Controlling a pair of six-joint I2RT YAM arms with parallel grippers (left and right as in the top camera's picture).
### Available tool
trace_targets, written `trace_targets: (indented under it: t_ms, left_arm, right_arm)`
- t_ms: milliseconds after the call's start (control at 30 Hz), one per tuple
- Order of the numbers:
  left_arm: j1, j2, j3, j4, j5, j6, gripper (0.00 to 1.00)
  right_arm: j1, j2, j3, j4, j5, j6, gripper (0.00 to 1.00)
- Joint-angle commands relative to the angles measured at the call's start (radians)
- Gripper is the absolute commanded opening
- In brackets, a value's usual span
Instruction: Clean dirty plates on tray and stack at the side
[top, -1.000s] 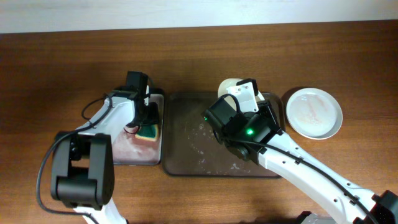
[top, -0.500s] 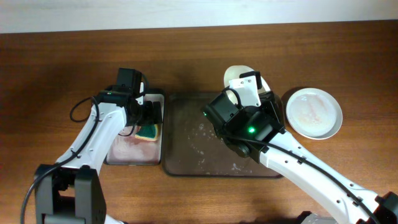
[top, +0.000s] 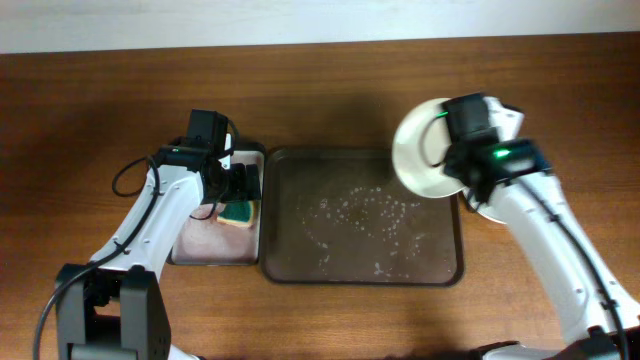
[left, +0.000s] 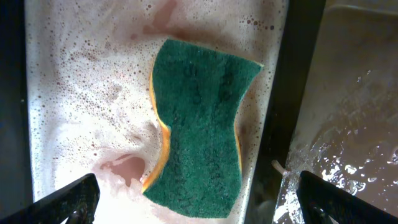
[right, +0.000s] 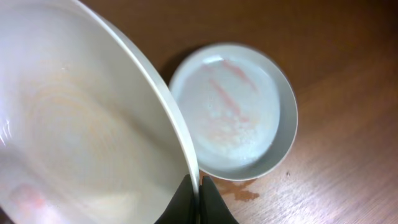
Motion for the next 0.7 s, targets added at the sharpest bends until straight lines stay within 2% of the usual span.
trace_targets:
  t_ms: [0, 67, 133, 233, 333, 367, 400, 500, 600, 667]
  left_arm:
    - [0.000, -0.014, 0.008, -0.002, 0.001, 0.005, 1.00]
    - [0.000, -0.014, 0.008, -0.001, 0.001, 0.005, 1.00]
    - [0.000, -0.014, 0.008, -0.001, 0.001, 0.005, 0.99]
    - [0.000, -0.014, 0.008, -0.001, 0.001, 0.005, 1.00]
    - [0.000, -0.014, 0.008, -0.001, 0.001, 0.005, 0.99]
    - [0.000, -0.014, 0.008, -0.001, 0.001, 0.005, 1.00]
    - [0.000, -0.014, 0.008, -0.002, 0.001, 0.005, 0.99]
    - [0.000, -0.014, 0.008, -0.002, 0.001, 0.005, 0.99]
    - [0.000, -0.014, 0.008, -0.002, 0.001, 0.005, 1.00]
    - [0.000, -0.014, 0.008, -0.001, 0.009, 0.005, 1.00]
  right_arm:
    - [-0.224, -0.018, 0.000, -0.005, -0.226, 0.027, 0.04]
    - [-0.409, -0.010, -0.024, -0.005, -0.287, 0.023, 0.04]
    - [-0.499, 0.010, -0.029, -0.005, -0.327, 0.005, 0.04]
    - [-0.610, 0.065, -0.029, -0.004, -0.372, -0.038, 0.04]
    - [-0.634, 0.112, -0.029, 0.006, -0.414, -0.089, 0.04]
    - [-0.634, 0.128, -0.029, 0.007, -0.415, -0.090, 0.08]
    - [-0.634, 0.135, -0.029, 0.011, -0.415, -0.090, 0.16]
    - [-0.632, 0.141, -0.029, 0.026, -0.431, -0.090, 0.52]
    - [-0.632, 0.143, -0.029, 0.025, -0.552, -0.147, 0.59]
    - [-0.623, 0.143, -0.029, 0.014, -0.769, -0.266, 0.72]
